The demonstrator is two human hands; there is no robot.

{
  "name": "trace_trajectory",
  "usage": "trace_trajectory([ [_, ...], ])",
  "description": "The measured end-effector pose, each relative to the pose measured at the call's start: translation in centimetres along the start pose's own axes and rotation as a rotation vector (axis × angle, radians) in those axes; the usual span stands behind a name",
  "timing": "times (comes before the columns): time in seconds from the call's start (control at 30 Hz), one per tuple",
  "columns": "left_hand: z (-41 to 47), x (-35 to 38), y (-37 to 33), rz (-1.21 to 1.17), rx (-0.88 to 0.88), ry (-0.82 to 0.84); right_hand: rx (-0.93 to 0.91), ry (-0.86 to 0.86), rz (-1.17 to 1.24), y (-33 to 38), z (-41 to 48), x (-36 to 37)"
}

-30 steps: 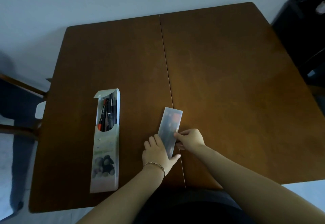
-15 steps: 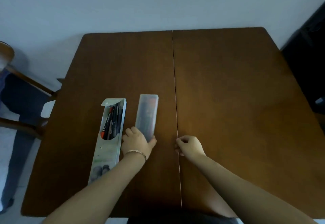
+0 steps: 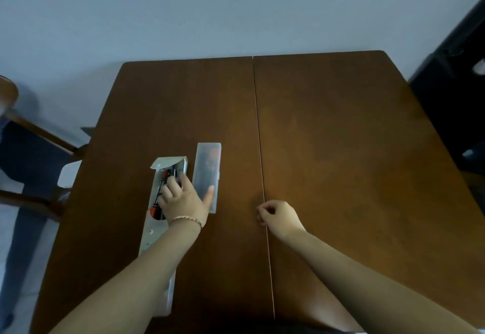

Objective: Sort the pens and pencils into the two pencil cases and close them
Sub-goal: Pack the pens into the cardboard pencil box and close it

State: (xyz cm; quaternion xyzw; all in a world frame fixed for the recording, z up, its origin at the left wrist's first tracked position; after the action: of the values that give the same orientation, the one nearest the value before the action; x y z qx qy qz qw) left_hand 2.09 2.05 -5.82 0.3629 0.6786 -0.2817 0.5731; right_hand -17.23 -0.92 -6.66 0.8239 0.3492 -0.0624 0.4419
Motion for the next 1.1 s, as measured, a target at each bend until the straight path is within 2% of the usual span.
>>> trace_trajectory([
  [0.07,-0.3,0.1,2.5,-0.081,-0.116,0.010,-0.017,0.024,-0.011,-0.1,-0.3,0.2],
  [0.13,-0.4,0.8,5.2,-0.162,-0.314,0.134,-0.029,0.046,-0.024,-0.1,-0.6,0.4],
  [0.2,-0.4,1.5,7.1,-0.276,-0.433,0.249,-0.041,0.057,-0.048,-0.1,-0.8,0.5],
  [0.27,-0.7,1.6,8.1,-0.371,-0.447,0.253,-0.061,0.065,-0.058,-0.1,-1.4,0.5],
  [0.33,-1.3,1.3,8.7,-0.403,-0.424,0.174,-0.105,0.054,-0.073,0.1,-2.0,0.4],
  [0.4,-2.2,0.7,9.1,-0.420,-0.367,0.076,-0.165,0.010,-0.120,0.5,-2.8,0.1],
  [0.47,-3.1,-0.3,8.9,-0.438,-0.237,-0.005,-0.280,-0.089,-0.183,1.0,-3.5,-0.3],
  [0.53,-4.0,-1.3,8.1,-0.432,-0.036,-0.042,-0.522,-0.200,-0.245,1.5,-4.6,-0.7],
  [0.57,-4.5,-1.7,7.4,-0.399,0.081,-0.037,-0.666,-0.197,-0.289,1.6,-5.2,-0.8],
  [0.63,-5.8,-2.2,5.5,-0.313,0.275,0.057,-0.906,-0.088,-0.408,1.4,-6.4,-0.7],
  [0.7,-7.2,-2.0,3.3,-0.248,0.402,0.199,-0.995,-0.005,-0.523,0.3,-7.3,0.0],
  [0.77,-8.3,-1.2,1.4,-0.155,0.522,0.287,-0.912,-0.022,-0.531,-1.2,-7.5,0.6],
  [0.9,-9.3,1.0,-0.7,-0.034,0.627,0.409,-0.496,-0.195,-0.295,-4.8,-7.2,-1.1],
  [1.0,-9.3,2.3,-1.1,0.002,0.642,0.483,-0.146,-0.240,-0.108,-7.4,-6.5,-3.5],
  [1.1,-9.3,2.9,-0.8,-0.044,0.638,0.505,-0.052,-0.194,-0.070,-8.8,-5.8,-4.7],
])
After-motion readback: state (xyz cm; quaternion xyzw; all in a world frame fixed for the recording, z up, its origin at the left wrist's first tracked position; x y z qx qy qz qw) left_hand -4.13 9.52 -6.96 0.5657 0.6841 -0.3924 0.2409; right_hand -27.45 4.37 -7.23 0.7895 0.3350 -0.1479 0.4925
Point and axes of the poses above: each hand's wrist, its own z-axis towards the middle knuckle, its own x-axis out of the palm, y = z × x, the point moved 1 cm from there along z, towards the middle knuckle, and after that the axes turned 3 degrees about x, right-handed, at the moved point
